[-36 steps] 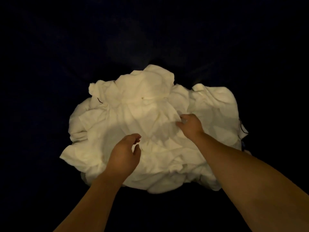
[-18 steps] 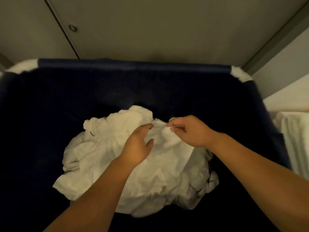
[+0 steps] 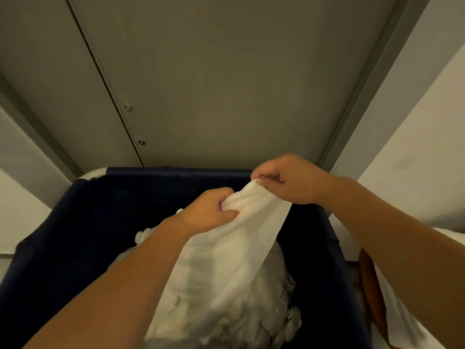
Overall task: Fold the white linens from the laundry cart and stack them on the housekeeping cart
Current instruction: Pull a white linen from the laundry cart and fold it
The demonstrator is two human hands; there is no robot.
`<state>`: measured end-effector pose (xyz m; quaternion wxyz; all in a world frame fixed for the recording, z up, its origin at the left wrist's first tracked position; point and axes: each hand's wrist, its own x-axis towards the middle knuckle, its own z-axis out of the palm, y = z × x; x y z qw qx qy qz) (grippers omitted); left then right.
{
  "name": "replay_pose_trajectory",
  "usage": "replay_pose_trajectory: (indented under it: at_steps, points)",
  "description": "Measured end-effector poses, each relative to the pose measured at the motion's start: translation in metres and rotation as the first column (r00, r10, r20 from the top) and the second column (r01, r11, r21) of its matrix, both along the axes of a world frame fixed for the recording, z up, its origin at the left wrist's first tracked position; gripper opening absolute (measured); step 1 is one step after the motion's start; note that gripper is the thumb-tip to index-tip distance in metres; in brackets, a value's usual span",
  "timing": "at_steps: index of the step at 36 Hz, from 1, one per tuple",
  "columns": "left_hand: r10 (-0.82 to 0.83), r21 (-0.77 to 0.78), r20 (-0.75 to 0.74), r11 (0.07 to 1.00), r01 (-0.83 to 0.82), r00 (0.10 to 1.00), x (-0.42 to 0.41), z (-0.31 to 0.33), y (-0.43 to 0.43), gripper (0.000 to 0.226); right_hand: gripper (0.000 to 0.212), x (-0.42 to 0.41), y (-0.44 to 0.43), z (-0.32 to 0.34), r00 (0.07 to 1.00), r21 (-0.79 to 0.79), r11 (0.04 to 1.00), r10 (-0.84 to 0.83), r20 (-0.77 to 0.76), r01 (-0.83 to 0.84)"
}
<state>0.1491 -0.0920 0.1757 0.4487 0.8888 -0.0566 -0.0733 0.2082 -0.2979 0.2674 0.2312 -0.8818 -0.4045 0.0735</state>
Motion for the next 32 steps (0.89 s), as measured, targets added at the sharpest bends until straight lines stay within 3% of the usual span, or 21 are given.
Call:
replay_pose_trajectory:
  at_steps: [4, 8, 16, 21, 23, 26, 32]
  points:
    - [0.116, 0.163, 0.156, 0.976, -0.141, 0.981, -0.022, 0.046, 0.000, 0.019, 0.013, -0.002, -0.027, 0.037, 0.998, -0.162, 0.987, 0.016, 0.054, -0.007]
    - [0.282, 0.190, 0.346, 0.913, -0.362, 0.895, -0.043, 0.103, -0.004, 0.026, 0.007, 0.001, -0.051, 0.063, 0.991, -0.262, 0.962, -0.044, 0.127, 0.076]
    - [0.409, 0.174, 0.624, 0.758, -0.629, 0.666, -0.079, 0.216, -0.023, 0.022, 0.025, 0.001, -0.093, 0.129, 0.950, -0.008, 0.963, -0.264, 0.165, 0.269]
    - [0.442, 0.183, 0.631, 0.714, -0.676, 0.637, -0.094, 0.235, -0.027, 0.022, 0.018, -0.010, -0.110, 0.161, 0.955, 0.129, 0.956, -0.277, 0.107, 0.263]
    - [0.471, 0.130, 0.601, 0.740, -0.660, 0.646, -0.096, 0.234, -0.030, 0.023, 0.020, -0.018, -0.110, 0.168, 0.965, 0.230, 0.939, -0.261, -0.006, 0.255]
    - [0.458, 0.079, 0.509, 0.818, -0.569, 0.729, -0.098, 0.228, -0.039, 0.025, 0.017, -0.033, -0.104, 0.175, 0.958, 0.383, 0.885, -0.198, -0.206, 0.265]
    - [0.370, 0.009, 0.349, 0.917, -0.398, 0.861, -0.098, 0.207, -0.054, 0.014, 0.021, -0.054, -0.073, 0.183, 0.982, 0.331, 0.933, -0.091, -0.168, 0.143]
